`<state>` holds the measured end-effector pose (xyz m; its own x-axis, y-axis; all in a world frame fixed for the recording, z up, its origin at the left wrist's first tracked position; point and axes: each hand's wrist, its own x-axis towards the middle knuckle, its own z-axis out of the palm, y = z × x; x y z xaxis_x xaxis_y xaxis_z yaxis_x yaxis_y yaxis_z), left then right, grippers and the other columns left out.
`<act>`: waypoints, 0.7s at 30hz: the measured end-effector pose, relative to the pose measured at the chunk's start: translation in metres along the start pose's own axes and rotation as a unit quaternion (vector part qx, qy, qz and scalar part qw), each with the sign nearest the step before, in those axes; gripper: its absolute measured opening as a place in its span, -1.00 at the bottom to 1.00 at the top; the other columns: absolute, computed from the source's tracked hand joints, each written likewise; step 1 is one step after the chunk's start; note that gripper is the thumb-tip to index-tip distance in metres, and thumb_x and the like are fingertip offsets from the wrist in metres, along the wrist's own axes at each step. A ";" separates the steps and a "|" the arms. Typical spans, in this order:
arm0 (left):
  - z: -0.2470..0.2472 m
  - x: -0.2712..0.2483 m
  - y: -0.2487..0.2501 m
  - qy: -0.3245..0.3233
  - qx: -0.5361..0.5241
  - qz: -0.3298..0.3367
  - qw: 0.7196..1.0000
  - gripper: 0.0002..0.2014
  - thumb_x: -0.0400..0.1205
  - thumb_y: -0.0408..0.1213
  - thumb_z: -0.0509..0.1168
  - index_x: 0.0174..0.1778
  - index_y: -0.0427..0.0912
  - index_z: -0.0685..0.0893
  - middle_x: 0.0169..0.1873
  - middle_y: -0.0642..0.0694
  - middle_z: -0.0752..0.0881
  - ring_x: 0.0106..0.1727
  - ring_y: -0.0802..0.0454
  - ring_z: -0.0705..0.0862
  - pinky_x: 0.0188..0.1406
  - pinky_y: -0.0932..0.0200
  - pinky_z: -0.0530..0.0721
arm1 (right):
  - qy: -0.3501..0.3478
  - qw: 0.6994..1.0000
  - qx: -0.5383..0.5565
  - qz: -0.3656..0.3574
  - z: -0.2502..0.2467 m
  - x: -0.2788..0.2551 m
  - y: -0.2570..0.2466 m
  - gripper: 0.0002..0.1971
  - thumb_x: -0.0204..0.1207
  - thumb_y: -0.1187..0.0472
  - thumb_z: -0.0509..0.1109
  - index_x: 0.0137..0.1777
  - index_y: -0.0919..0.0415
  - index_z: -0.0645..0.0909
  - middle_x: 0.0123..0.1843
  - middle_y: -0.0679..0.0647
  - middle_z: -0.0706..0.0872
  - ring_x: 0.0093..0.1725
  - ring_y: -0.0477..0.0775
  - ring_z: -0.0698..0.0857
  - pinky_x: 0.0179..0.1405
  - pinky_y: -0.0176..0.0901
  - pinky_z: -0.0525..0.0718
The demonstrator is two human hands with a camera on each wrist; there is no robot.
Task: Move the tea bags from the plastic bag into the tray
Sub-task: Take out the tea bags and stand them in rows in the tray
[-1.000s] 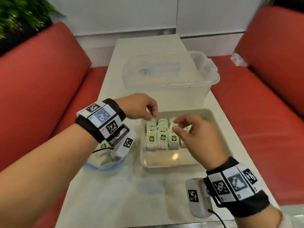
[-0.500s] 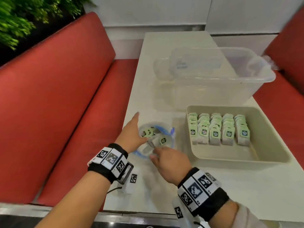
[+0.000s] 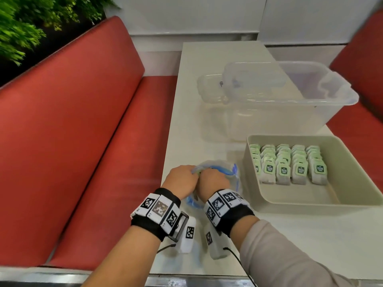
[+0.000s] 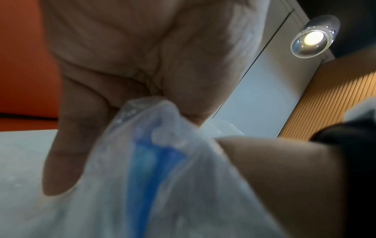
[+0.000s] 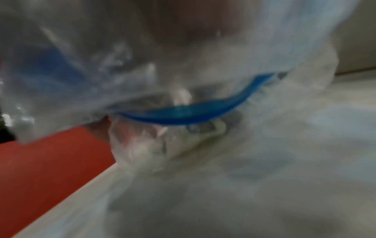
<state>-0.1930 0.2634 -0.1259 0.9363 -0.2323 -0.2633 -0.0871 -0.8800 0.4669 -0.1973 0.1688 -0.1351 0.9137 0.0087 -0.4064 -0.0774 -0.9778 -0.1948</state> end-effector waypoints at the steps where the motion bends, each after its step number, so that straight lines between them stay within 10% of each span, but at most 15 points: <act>1: 0.000 0.001 0.000 0.001 -0.004 -0.001 1.000 -0.66 0.73 -0.26 -0.02 0.12 -0.29 0.65 0.11 -0.26 0.70 0.15 -0.21 0.61 0.12 0.05 0.50 | 0.007 1.000 0.012 0.003 0.002 0.000 0.000 -0.78 0.55 0.30 0.29 0.15 0.26 0.64 0.15 0.15 0.73 0.11 0.11 0.73 -0.15 -0.15 0.54; 14: -0.001 0.021 -0.010 0.046 -0.063 -0.043 0.996 -0.66 0.65 -0.40 -0.01 0.25 -0.23 0.58 0.16 -0.26 0.68 0.19 -0.22 0.60 0.12 0.09 0.51 | 0.191 0.950 0.243 -0.052 0.000 -0.025 0.012 -0.86 0.50 0.17 0.33 -0.26 0.09 0.45 -0.35 -0.06 0.55 -0.28 -0.01 0.56 -0.28 -0.25 0.40; 21: -0.029 0.005 0.001 0.055 -0.218 -0.015 0.974 -0.54 0.71 -0.24 0.05 0.57 -0.10 0.30 0.57 -0.08 0.32 0.59 0.01 0.26 0.57 0.11 0.19 | 0.217 0.923 0.312 -0.054 -0.060 -0.041 0.045 -0.89 0.41 0.14 0.50 -0.22 0.02 0.59 -0.32 -0.04 0.69 -0.28 -0.03 0.64 -0.29 -0.20 0.50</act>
<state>-0.1789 0.2736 -0.1020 0.9690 -0.1426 -0.2016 0.0710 -0.6209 0.7807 -0.2145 0.1116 -0.0740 0.9929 -0.1179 0.0161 -0.0667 -0.6638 -0.7449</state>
